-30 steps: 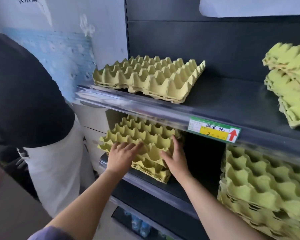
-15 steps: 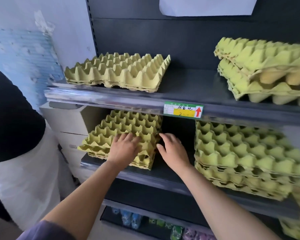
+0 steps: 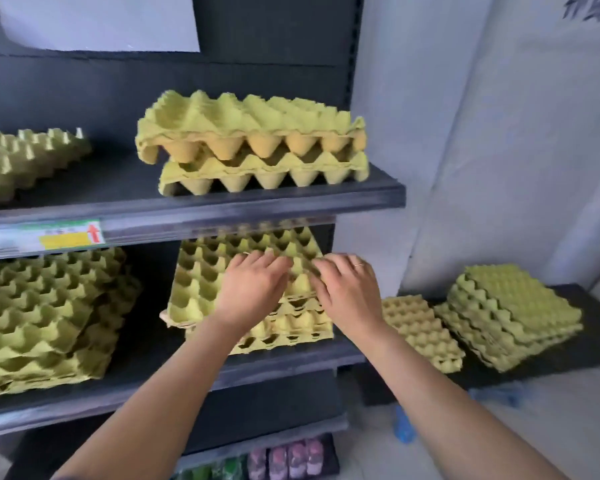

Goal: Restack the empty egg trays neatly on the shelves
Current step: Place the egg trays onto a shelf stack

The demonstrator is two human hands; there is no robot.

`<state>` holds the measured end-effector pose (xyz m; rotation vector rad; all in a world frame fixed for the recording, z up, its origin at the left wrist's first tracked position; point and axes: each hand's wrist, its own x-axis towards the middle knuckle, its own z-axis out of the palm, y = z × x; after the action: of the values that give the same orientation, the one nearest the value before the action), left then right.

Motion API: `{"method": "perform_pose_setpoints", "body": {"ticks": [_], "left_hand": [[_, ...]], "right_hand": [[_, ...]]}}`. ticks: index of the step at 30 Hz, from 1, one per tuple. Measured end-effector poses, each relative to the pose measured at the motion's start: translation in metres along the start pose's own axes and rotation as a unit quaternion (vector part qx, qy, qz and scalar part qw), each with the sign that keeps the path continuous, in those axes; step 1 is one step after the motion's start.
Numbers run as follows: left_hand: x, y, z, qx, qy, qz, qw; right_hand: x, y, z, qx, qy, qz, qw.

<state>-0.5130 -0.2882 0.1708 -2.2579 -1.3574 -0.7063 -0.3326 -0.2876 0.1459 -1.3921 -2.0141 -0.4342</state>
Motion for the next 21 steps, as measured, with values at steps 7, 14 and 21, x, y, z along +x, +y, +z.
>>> {"method": "perform_pose_setpoints", "body": {"ticks": [7, 14, 21], "left_hand": [[0.068, 0.153, 0.057, -0.085, -0.033, 0.052, 0.994], [0.131, 0.247, 0.118, -0.127, -0.106, 0.114, 0.980], [0.208, 0.308, 0.210, -0.176, -0.166, 0.156, 0.958]], "right_hand": [[-0.064, 0.173, -0.066, -0.067, -0.039, 0.089, 0.993], [-0.105, 0.299, -0.080, -0.107, -0.075, 0.184, 0.974], [-0.102, 0.411, -0.061, -0.098, -0.161, 0.248, 0.950]]}}
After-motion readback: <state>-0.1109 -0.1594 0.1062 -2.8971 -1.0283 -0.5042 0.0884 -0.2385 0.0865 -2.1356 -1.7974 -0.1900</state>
